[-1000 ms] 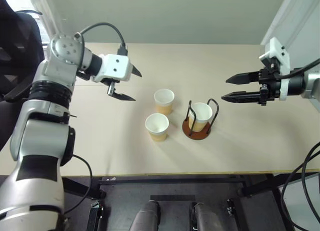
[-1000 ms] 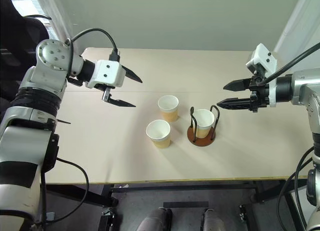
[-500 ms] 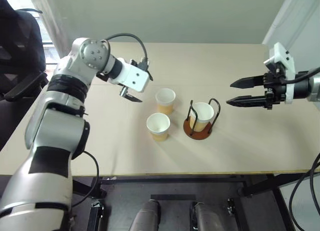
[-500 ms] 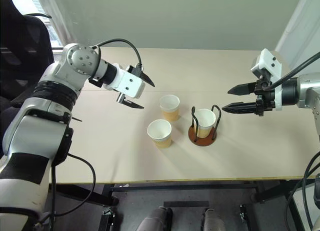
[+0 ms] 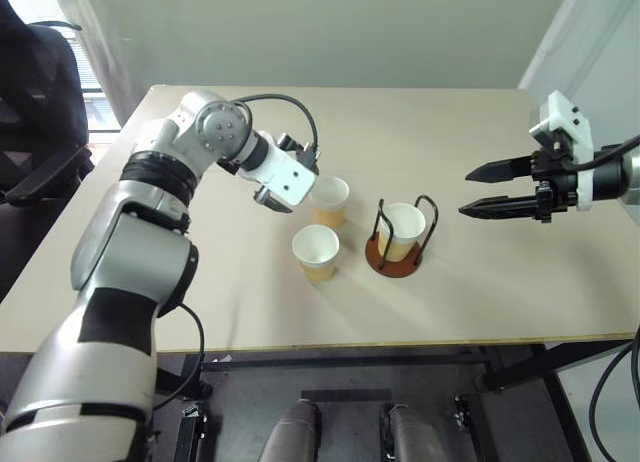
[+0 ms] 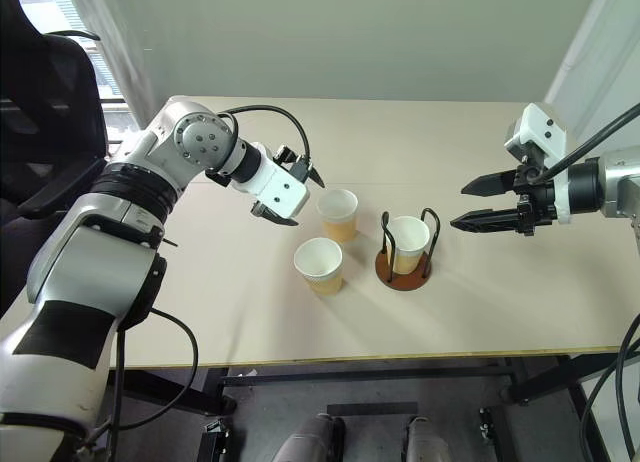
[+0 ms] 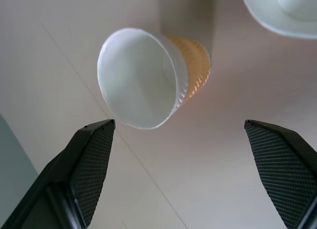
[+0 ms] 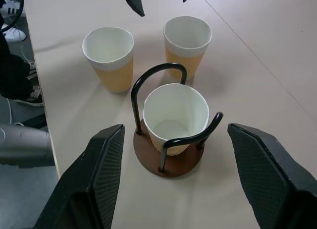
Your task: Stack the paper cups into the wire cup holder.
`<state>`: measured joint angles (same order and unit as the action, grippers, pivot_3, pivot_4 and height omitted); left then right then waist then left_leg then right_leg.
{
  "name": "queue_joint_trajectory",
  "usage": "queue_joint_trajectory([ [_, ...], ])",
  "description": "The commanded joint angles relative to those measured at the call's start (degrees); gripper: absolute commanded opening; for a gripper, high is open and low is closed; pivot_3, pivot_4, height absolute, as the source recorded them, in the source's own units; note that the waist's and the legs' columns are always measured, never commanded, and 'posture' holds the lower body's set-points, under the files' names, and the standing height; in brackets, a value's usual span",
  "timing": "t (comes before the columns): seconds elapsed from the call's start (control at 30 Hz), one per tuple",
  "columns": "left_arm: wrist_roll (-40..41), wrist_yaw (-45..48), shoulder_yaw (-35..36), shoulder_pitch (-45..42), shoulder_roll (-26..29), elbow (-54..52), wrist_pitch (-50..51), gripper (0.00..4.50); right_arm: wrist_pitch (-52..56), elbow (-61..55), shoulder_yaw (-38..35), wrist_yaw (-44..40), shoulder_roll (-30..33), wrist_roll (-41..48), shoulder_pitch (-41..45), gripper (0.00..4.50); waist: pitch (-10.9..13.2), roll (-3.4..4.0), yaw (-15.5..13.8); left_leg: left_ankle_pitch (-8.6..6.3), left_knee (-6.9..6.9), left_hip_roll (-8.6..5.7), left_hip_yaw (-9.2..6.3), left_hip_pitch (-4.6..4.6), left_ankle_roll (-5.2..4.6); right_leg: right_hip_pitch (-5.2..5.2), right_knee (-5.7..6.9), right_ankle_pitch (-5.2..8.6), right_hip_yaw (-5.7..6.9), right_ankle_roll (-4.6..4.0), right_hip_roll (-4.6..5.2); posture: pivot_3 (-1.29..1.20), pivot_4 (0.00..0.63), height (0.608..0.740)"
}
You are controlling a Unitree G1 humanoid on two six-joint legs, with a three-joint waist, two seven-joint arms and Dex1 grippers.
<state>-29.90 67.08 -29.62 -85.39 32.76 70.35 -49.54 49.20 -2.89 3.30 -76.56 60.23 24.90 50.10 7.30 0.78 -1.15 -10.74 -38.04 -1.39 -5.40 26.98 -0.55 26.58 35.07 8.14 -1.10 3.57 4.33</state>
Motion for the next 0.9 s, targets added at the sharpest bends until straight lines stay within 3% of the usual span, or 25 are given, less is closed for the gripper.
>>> queue_joint_trajectory([
  [0.03, -1.53, -3.87, -0.19, -2.28, -0.39, 0.5, -0.57, 4.5, -0.28, -1.51, -1.23, 0.2, 0.97, 0.64, 1.3, 3.33, 0.0, -0.01, -0.09, -0.01, 0.0, 0.0, 0.01, -0.02, -0.02, 0.0, 0.0, 0.0, -0.06, 0.01, 0.0, 0.0, 0.15, 0.74],
  [0.9, -7.15, -12.47, -3.95, -0.78, -4.97, 3.48, 0.17, 4.5, -0.75, -3.15, -1.75, 1.42, 0.69, 1.14, -0.46, 3.33, 0.0, 0.0, -0.04, -0.22, -0.25, 0.0, 0.89, -0.07, -0.43, 0.11, -0.05, -0.21, -0.65, 0.4, 0.08, 0.0, 0.15, 0.74],
])
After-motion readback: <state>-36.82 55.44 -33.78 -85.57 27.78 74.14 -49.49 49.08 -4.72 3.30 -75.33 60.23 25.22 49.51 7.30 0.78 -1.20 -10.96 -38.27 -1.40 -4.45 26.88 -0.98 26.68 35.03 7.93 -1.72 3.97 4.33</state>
